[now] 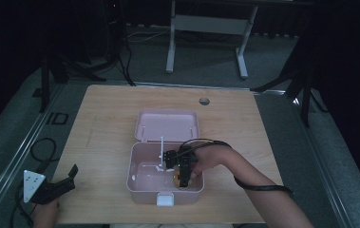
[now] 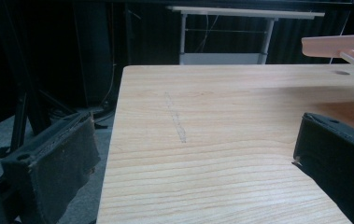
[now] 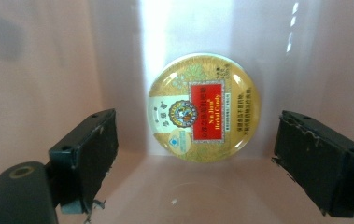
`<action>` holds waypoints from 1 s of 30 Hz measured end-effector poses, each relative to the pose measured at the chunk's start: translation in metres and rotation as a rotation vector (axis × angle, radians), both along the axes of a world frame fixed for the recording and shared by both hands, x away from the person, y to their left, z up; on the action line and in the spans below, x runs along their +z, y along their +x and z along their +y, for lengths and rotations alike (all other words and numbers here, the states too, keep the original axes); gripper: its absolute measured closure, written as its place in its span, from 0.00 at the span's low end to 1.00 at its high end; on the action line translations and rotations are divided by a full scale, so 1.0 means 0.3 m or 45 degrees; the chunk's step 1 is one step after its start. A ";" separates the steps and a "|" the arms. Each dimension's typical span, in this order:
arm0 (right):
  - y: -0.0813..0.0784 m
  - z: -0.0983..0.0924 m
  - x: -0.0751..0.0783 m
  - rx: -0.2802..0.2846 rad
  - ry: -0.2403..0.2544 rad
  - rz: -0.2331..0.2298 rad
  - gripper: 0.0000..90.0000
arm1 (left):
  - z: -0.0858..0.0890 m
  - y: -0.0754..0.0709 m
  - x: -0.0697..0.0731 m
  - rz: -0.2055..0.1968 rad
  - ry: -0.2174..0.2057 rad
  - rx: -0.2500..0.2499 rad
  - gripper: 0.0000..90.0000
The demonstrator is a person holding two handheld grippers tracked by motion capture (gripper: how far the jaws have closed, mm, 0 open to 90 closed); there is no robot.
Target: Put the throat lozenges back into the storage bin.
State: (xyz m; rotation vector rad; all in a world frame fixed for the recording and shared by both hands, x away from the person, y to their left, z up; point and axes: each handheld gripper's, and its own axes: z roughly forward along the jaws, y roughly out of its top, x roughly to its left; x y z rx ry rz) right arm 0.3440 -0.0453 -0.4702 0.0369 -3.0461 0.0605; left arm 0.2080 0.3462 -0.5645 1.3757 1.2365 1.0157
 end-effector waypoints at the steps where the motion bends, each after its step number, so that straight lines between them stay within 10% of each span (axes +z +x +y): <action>1: 0.000 -0.004 0.014 -0.004 0.021 -0.005 0.15 | 0.000 0.000 0.000 0.000 0.000 0.000 0.00; 18: 0.001 -0.254 0.287 -0.104 0.357 -0.121 0.14 | -0.001 0.000 0.000 -0.002 -0.001 0.002 0.00; 30: 0.046 -0.518 0.215 -0.329 0.465 -0.176 0.14 | -0.001 0.000 0.000 0.002 0.001 0.002 0.00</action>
